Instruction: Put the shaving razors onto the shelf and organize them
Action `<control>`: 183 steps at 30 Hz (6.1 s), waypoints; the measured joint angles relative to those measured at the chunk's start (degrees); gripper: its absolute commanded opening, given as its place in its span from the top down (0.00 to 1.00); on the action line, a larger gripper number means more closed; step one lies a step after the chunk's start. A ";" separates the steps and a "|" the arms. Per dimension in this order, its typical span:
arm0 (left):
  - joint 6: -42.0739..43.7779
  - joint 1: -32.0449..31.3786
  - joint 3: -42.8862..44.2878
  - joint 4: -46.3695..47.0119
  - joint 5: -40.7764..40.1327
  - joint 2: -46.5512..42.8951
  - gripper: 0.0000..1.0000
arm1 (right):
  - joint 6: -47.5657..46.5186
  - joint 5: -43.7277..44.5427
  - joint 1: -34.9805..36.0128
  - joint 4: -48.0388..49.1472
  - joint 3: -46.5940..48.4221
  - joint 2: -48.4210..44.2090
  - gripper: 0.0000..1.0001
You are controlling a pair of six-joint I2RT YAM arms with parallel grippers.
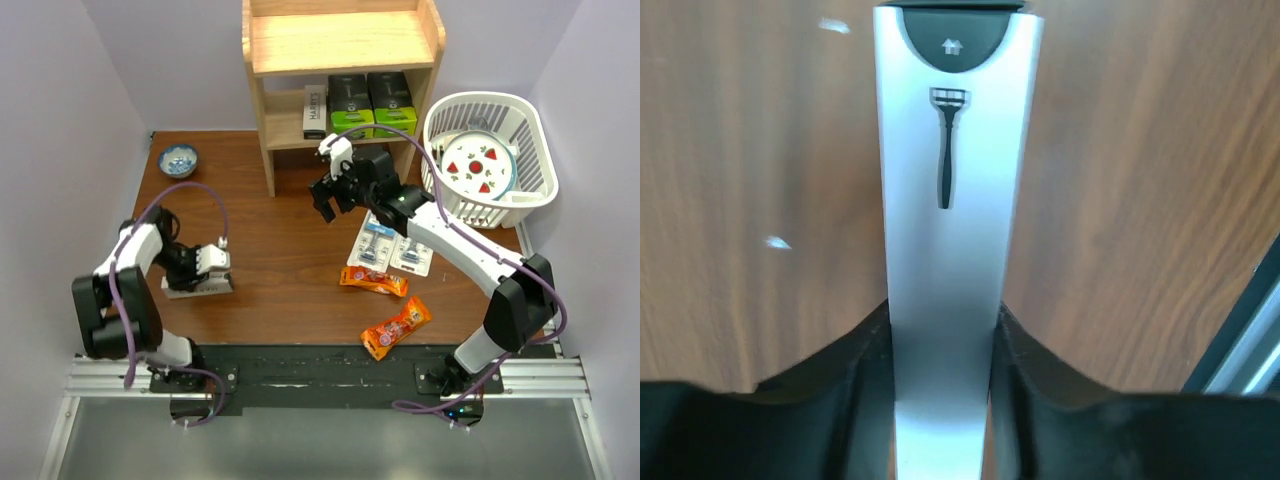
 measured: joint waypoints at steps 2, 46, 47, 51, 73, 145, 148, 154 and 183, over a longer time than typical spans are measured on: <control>-2.82 -0.24 6.38 -3.19 1.77 7.02 0.80 | 0.00 0.00 0.00 -0.35 0.44 0.72 0.10; -58.23 -18.08 18.01 14.14 1.97 2.64 0.08 | -0.94 -13.27 8.15 5.01 -5.92 7.28 0.08; -61.83 -17.57 18.01 13.97 0.81 2.14 0.07 | -0.83 -13.29 9.79 5.51 -5.38 9.01 0.08; -75.17 -11.34 17.20 14.01 0.09 -0.15 0.05 | -0.22 -12.85 14.82 6.29 -2.86 15.23 0.08; -113.79 3.52 -9.88 36.74 16.63 -14.49 0.10 | 6.62 -5.03 12.28 7.15 4.72 26.40 0.54; -114.18 -2.73 -27.12 56.70 14.08 -34.01 0.12 | 16.00 11.56 12.44 3.41 1.25 26.16 0.55; -114.49 -2.73 -27.12 57.22 14.08 -34.01 0.12 | 16.81 9.33 12.44 -0.66 0.35 21.16 0.56; -114.36 -1.97 -26.86 57.09 14.05 -32.48 0.12 | 19.82 7.04 12.26 -3.41 0.83 5.31 0.63; -114.09 1.01 -23.61 58.49 14.58 -28.17 0.13 | 29.86 23.30 7.43 -3.65 29.42 23.21 0.56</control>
